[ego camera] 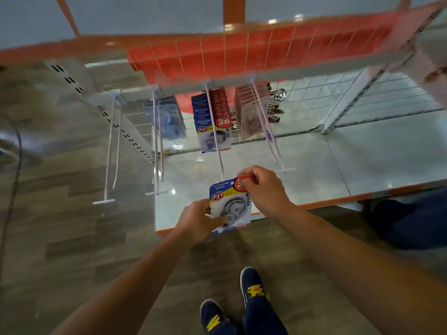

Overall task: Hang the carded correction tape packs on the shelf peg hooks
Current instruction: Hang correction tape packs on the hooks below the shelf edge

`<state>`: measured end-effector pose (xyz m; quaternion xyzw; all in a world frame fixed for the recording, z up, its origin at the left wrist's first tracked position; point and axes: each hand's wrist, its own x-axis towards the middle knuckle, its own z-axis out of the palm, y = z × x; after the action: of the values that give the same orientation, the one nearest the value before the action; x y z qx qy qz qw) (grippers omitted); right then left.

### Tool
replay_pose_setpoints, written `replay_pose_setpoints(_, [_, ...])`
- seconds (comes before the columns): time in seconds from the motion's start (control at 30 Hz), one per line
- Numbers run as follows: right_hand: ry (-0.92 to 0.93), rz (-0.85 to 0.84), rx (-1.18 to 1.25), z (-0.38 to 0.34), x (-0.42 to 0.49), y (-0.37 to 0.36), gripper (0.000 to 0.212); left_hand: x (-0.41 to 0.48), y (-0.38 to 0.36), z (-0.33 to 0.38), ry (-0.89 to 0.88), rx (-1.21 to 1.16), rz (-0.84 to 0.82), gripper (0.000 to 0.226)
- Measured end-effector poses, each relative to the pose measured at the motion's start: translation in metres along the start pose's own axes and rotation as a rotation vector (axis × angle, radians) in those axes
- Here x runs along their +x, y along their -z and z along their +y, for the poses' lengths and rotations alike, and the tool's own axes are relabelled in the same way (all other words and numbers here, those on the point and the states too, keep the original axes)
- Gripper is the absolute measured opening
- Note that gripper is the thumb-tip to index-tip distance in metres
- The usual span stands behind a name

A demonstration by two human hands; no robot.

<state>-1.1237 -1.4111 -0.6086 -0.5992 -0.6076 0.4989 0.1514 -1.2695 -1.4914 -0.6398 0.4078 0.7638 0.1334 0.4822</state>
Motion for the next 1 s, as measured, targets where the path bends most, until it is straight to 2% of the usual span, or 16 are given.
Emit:
replay_pose_setpoints(0.13, [0.002, -0.018, 0.01, 0.007, 0.009, -0.003, 0.016, 0.012, -0.005, -0.002, -0.051, 0.031, -0.006, 0.045])
replay_pose_setpoints(0.3, [-0.041, -0.059, -0.014, 0.019, 0.002, -0.002, 0.003, 0.018, -0.011, -0.01, -0.057, 0.062, -0.042, 0.047])
replay_pose_setpoints(0.43, [-0.05, -0.017, -0.015, 0.013, 0.015, -0.006, 0.008, 0.028, -0.006, -0.007, -0.039, 0.049, 0.007, 0.052])
replay_pose_setpoints(0.67, [0.042, 0.032, -0.03, -0.006, 0.037, -0.018, 0.016, 0.042, 0.002, 0.002, -0.028, -0.012, 0.101, 0.06])
replay_pose_setpoints(1.0, [0.042, 0.049, -0.081, -0.003, 0.039, -0.021, 0.019, 0.052, -0.004, 0.001, -0.019, -0.033, 0.083, 0.061])
